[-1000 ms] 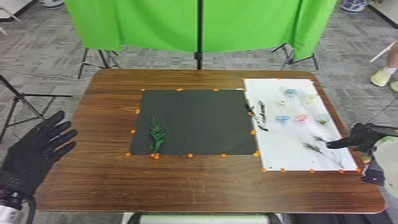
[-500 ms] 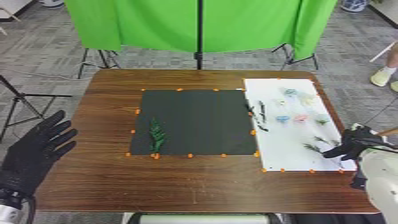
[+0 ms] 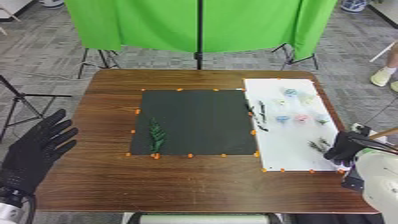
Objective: Arrange flowers
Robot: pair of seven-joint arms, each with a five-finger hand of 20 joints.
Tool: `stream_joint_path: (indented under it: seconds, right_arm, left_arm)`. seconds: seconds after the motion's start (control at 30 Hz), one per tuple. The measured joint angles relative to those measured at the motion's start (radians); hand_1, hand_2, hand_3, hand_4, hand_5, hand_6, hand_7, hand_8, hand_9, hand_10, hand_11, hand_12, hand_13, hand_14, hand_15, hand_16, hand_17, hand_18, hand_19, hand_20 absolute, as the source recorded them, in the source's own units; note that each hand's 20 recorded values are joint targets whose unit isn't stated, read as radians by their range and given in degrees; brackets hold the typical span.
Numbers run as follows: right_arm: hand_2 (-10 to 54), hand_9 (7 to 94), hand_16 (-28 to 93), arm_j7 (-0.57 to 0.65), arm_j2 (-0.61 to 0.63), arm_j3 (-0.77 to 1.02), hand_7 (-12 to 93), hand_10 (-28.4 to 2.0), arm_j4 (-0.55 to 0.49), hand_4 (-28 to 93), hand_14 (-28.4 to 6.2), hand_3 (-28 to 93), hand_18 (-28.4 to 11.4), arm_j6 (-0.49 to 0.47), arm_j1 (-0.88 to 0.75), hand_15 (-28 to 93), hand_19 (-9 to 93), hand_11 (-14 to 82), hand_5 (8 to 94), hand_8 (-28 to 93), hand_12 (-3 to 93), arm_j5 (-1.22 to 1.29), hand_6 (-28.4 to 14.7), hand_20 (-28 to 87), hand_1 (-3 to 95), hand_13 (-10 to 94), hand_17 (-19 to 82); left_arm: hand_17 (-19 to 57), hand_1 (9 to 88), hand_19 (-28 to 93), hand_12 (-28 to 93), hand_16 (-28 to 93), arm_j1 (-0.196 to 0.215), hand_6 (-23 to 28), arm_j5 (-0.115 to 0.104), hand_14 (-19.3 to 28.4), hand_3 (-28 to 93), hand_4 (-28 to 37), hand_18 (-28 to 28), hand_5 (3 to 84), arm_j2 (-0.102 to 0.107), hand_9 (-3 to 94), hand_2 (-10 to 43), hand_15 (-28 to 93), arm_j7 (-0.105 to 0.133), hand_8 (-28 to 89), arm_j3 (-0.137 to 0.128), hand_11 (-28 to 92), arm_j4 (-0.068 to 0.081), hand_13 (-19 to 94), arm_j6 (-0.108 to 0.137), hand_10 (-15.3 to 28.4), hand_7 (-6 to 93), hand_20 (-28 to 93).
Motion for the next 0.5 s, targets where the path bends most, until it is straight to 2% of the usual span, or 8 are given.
stream_joint_path:
  seconds: [0.23,0.5]
  right_arm:
    - [-9.5,93.7,33,0.009,-0.025,0.006,44,-6.1,-0.026,-28,-5.7,76,-21.2,0.025,-0.016,76,93,49.9,86.0,-3,28.2,-0.036,1.4,58,43.5,83,49]
    - [-9.5,93.7,34,0.032,-0.031,-0.008,45,-6.5,-0.118,-28,-6.4,79,-21.6,0.056,0.028,77,93,51.7,85.8,-2,28.5,-0.072,0.7,60,42.2,83,50]
  left_arm:
    - [-12.0,24.4,40,16,0,0.001,1.7,0.000,11.6,69,-28.3,18.1,24.6,0.000,19.1,-3.2,32,0.000,-12,-0.001,21,0.000,13,0.000,9.5,20.7,8]
    - [-12.0,24.5,40,16,0,0.002,1.7,0.000,11.6,68,-28.3,18.1,24.6,-0.001,19.0,-3.1,32,0.001,-12,0.000,21,-0.001,13,0.000,9.5,20.8,8]
